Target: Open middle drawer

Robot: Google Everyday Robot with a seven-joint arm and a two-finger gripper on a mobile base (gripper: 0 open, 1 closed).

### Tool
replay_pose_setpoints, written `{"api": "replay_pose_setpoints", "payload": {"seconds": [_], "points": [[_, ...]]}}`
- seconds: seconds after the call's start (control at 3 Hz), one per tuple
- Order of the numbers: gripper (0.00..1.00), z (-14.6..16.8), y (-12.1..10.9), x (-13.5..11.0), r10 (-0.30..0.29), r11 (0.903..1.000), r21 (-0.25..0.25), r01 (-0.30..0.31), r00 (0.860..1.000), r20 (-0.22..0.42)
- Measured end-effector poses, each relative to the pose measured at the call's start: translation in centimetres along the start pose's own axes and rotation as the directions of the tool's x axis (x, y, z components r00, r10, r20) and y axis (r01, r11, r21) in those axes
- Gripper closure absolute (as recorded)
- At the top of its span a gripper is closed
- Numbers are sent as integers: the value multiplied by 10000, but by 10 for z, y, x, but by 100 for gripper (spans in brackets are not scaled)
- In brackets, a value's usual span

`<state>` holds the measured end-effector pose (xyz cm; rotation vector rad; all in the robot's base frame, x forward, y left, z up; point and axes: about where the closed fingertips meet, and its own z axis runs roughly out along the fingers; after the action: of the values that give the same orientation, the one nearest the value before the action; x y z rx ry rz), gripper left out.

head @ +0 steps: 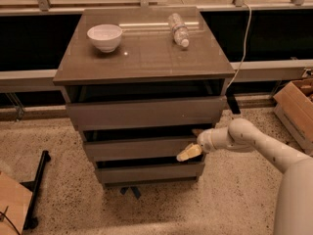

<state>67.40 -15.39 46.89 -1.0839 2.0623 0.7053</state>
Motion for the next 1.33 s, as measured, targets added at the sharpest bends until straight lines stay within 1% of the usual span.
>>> {"api": "replay_pose_setpoints", "payload": {"seconds": [0.33,0.67,1.33], "points": [[6,21,-1,13,492,9983,-301,-494,9988,-48],[23,17,0,7,493,9983,-301,-494,9988,-49],[70,14,0,4,493,9983,-300,-494,9988,-50]]}}
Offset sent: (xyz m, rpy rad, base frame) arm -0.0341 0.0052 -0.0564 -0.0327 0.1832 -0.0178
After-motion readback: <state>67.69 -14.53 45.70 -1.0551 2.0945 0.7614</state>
